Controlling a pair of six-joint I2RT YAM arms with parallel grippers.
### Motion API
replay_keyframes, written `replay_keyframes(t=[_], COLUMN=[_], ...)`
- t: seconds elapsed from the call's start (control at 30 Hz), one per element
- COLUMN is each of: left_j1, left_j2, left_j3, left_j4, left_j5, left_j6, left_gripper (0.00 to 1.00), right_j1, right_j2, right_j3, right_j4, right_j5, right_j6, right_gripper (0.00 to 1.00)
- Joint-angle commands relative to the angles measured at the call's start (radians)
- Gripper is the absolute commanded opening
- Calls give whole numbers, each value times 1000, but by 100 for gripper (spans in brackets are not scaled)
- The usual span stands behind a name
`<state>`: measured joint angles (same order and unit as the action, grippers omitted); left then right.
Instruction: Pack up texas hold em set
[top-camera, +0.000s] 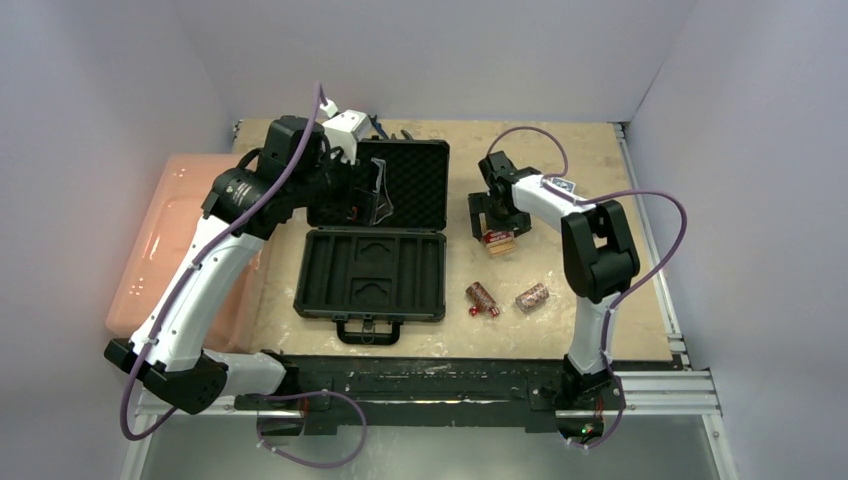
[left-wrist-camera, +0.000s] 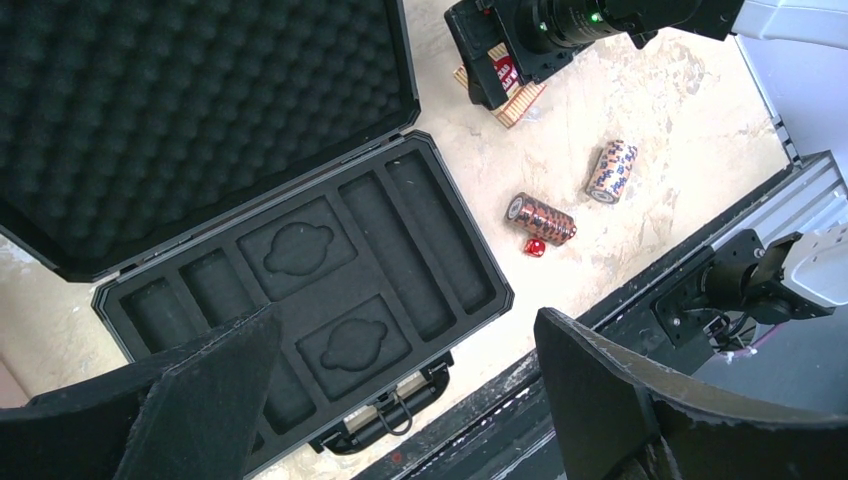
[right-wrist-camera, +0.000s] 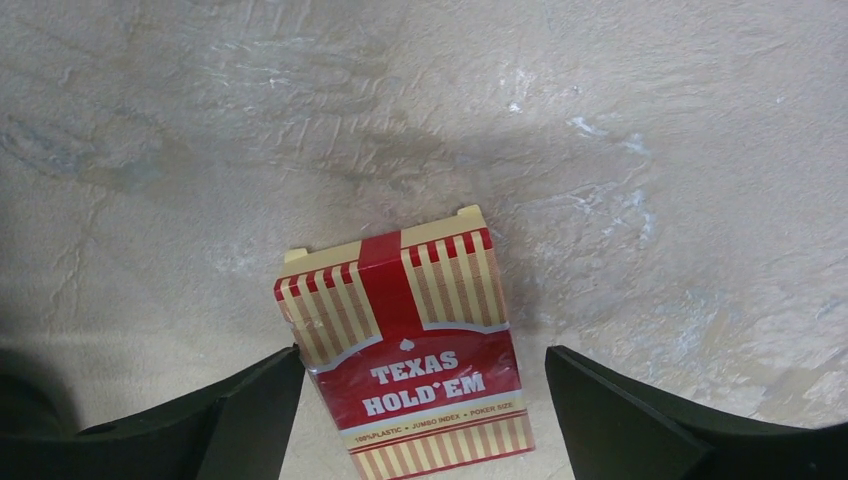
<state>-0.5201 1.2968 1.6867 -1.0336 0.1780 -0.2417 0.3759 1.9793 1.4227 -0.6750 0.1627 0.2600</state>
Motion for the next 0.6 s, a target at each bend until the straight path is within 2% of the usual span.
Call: replay_keyframes(t=[0.0, 0.13, 0.33, 0.57], left_j1=[-4, -3, -4, -4], left_j2=[-24, -31, -36, -36], left_j3=[-1, -4, -10, -4], left_j4=[20, 15, 13, 10], left_j5=[-15, -25, -24, -21], left_j6=[22, 27, 29, 31], left_gripper=[97, 97, 97, 97], right_j1=[-7, -6, -11, -41], right_j2=[-11, -36, -57, -62], right_j3=[31, -4, -41, -32], right_j4=[-19, 8, 54, 64], right_j5=[7, -45, -110, -97], right_j6=[36, -44, -136, -158], right_gripper=[98, 99, 94, 92])
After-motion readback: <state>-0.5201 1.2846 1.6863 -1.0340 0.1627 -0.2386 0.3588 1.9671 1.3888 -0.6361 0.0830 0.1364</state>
